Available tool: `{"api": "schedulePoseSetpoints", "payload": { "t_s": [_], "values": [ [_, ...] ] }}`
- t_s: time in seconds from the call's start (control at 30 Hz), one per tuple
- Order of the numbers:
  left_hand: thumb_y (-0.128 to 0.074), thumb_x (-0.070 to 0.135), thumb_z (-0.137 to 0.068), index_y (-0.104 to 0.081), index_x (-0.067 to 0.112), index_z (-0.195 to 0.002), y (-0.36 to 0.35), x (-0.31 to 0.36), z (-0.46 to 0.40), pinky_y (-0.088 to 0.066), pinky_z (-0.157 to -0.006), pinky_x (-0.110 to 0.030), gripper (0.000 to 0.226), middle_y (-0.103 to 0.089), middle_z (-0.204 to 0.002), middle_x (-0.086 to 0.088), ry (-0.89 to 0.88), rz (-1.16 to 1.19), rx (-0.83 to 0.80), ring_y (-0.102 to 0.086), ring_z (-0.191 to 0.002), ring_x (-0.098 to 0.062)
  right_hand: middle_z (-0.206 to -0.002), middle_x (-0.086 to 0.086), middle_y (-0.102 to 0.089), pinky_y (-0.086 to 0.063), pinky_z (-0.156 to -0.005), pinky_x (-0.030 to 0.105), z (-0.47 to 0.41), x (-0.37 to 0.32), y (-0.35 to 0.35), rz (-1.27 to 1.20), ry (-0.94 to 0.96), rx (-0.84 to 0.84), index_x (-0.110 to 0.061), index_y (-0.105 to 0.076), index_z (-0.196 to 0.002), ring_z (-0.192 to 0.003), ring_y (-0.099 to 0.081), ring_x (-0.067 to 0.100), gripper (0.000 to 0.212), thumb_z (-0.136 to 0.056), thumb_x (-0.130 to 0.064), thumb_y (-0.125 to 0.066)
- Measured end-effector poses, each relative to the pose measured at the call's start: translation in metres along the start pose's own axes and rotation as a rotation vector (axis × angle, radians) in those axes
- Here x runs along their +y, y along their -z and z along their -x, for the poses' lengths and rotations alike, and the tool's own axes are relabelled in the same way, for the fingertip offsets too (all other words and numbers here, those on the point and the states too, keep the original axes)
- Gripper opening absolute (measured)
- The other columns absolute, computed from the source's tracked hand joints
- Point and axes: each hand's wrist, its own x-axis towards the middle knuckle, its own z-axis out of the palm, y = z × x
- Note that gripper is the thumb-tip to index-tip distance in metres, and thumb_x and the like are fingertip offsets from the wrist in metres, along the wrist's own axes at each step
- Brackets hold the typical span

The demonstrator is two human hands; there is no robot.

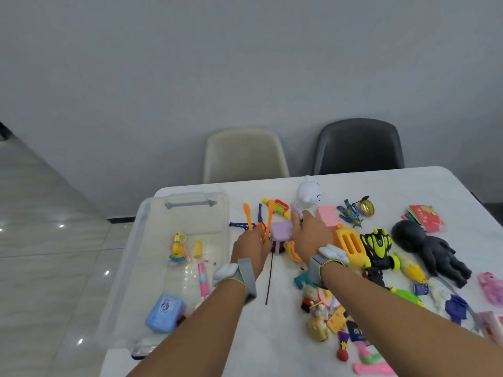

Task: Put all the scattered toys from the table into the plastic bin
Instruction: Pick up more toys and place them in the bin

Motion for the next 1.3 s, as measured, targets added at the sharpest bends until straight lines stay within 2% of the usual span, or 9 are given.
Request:
{"api": "schedulePoseSetpoints", "payload": {
  "t_s": [0.1, 0.2, 0.3, 0.57, 0.77, 0.87, 1.03, 1.17, 1.3],
  "values": [
    [-0.056, 0.034, -0.091, -0.055, 0.017, -0.082, 0.029, -0.006, 0.001, -0.042, -0.062, -0.034, 0.019, -0.055, -0.074, 0.001, -0.010, 0.035, 0.091, -0.053, -0.072, -0.028, -0.073, 0.009, -0.064, -0.037, -0.062, 0.032, 0.000, -0.037, 0.006, -0.099, -0.018, 0.058, -0.017, -0.057, -0.086, -0.069, -0.060, 0.030, 0.058, -0.099, -0.063, -0.025],
    [-0.059, 0.032, -0.092, -0.055, 0.014, -0.082, 0.060, -0.021, 0.006, -0.043, -0.064, -0.037, 0.021, -0.060, -0.078, -0.006, 0.004, 0.060, 0.169, -0.054, -0.075, -0.031, -0.073, 0.007, -0.063, -0.049, -0.065, 0.039, 0.006, -0.073, 0.006, -0.178, 0.031, 0.007, -0.018, -0.051, -0.084, -0.069, -0.058, 0.031, 0.054, -0.100, -0.061, -0.023],
    [-0.060, 0.031, -0.093, -0.057, 0.011, -0.084, 0.089, -0.044, 0.014, -0.046, -0.067, -0.040, 0.022, -0.062, -0.082, -0.009, 0.043, 0.094, 0.233, -0.054, -0.078, -0.032, -0.066, 0.005, -0.058, -0.048, -0.061, 0.039, 0.015, -0.111, 0.001, -0.220, 0.076, 0.011, -0.019, -0.044, -0.080, -0.063, -0.052, 0.032, 0.049, -0.100, -0.059, -0.025],
    [-0.058, 0.029, -0.095, -0.058, 0.012, -0.092, 0.135, -0.142, 0.044, -0.037, -0.065, -0.032, 0.017, -0.064, -0.089, -0.007, 0.180, 0.011, 0.246, -0.058, -0.085, -0.028, -0.074, 0.008, -0.064, -0.051, -0.064, 0.040, 0.048, -0.191, -0.036, -0.242, 0.161, -0.133, -0.017, -0.047, -0.088, -0.070, -0.060, 0.035, 0.037, -0.100, -0.048, -0.031],
    [-0.059, 0.035, -0.092, -0.060, 0.016, -0.093, 0.131, -0.192, 0.054, -0.047, -0.072, -0.035, 0.019, -0.070, -0.093, -0.007, 0.271, -0.050, 0.027, -0.064, -0.091, -0.030, -0.091, 0.017, -0.066, -0.037, -0.060, 0.033, 0.059, -0.209, -0.080, -0.125, 0.112, -0.252, -0.008, -0.049, -0.098, -0.079, -0.062, 0.036, 0.027, -0.103, -0.031, -0.036],
    [-0.061, 0.033, -0.089, -0.063, 0.017, -0.091, 0.122, -0.210, 0.053, -0.051, -0.077, -0.033, 0.016, -0.073, -0.095, -0.006, 0.286, -0.044, -0.098, -0.066, -0.095, -0.028, -0.103, 0.017, -0.065, -0.040, -0.066, 0.032, 0.057, -0.215, -0.101, -0.028, 0.054, -0.357, -0.006, -0.050, -0.108, -0.093, -0.065, 0.034, 0.021, -0.102, -0.024, -0.040],
    [-0.060, 0.035, -0.089, -0.066, 0.016, -0.098, 0.103, -0.228, 0.037, -0.050, -0.082, -0.031, 0.021, -0.070, -0.108, -0.006, 0.280, -0.129, -0.294, -0.064, -0.104, -0.026, -0.122, 0.013, -0.060, -0.047, -0.087, 0.032, 0.048, -0.227, -0.133, 0.094, -0.058, -0.479, -0.005, -0.050, -0.119, -0.113, -0.062, 0.027, 0.023, -0.101, -0.017, -0.042],
    [-0.060, 0.033, -0.090, -0.067, 0.011, -0.111, 0.083, -0.239, 0.019, -0.048, -0.085, -0.031, 0.031, -0.066, -0.119, -0.008, 0.257, -0.249, -0.417, -0.061, -0.112, -0.027, -0.097, 0.011, -0.055, -0.040, -0.076, 0.032, 0.037, -0.226, -0.159, 0.041, -0.063, -0.587, -0.002, -0.055, -0.124, -0.113, -0.058, 0.032, 0.033, -0.096, -0.015, -0.045],
    [-0.061, 0.031, -0.091, -0.067, 0.008, -0.115, 0.068, -0.250, 0.001, -0.048, -0.085, -0.031, 0.035, -0.065, -0.122, -0.011, 0.280, -0.287, -0.519, -0.063, -0.112, -0.029, -0.117, 0.014, -0.058, -0.035, -0.074, 0.028, 0.024, -0.225, -0.184, -0.027, -0.120, -0.660, -0.002, -0.054, -0.128, -0.117, -0.056, 0.031, 0.036, -0.095, -0.016, -0.047]
  ]
}}
